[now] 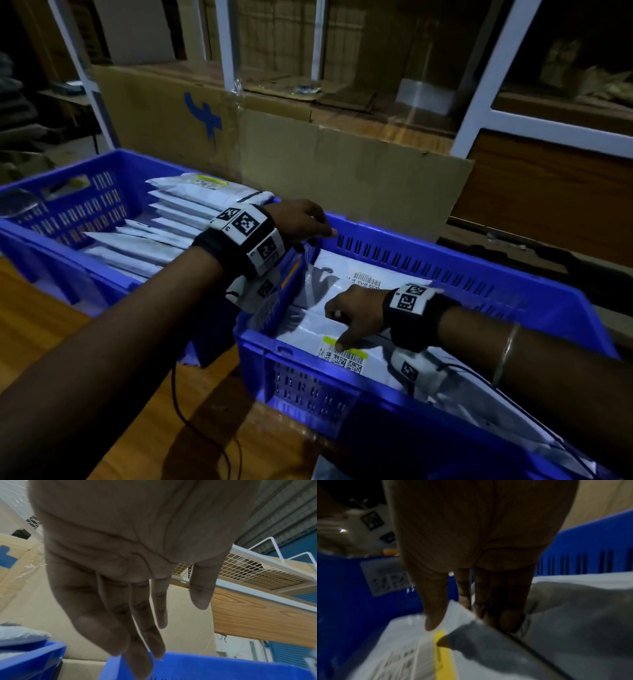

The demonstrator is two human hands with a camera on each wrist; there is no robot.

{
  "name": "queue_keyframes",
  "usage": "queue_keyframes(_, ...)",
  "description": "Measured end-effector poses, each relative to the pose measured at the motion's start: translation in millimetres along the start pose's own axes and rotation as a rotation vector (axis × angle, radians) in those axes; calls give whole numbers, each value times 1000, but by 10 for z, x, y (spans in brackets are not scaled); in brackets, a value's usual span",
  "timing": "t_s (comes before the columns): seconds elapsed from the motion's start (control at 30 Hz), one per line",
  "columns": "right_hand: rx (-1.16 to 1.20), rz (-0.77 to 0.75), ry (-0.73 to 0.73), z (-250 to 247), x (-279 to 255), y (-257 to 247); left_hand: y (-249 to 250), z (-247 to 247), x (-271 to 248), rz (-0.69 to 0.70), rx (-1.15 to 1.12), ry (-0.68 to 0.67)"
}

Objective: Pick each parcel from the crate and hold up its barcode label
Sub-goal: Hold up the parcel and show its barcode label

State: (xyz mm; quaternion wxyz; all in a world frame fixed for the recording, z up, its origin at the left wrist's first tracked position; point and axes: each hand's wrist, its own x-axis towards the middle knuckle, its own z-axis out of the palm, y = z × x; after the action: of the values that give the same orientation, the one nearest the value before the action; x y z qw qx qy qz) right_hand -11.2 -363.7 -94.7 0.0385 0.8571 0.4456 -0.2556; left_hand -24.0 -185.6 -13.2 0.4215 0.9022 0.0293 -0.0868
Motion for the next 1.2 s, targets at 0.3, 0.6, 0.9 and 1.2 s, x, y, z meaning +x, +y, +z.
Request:
queue_keyframes(0.3, -75, 222, 249, -341, -30, 367, 83, -56, -54, 9, 20, 15)
queue_keyframes(0.6, 62, 276, 137, -196, 31, 456, 75, -57, -87, -10, 7, 13)
queue_keyframes(0.9, 202, 277, 255, -401, -173, 622, 84, -77, -131, -5, 41, 8)
queue_keyframes(1.2, 332, 218, 412, -669, -425, 673, 134, -146, -144, 22, -46, 23)
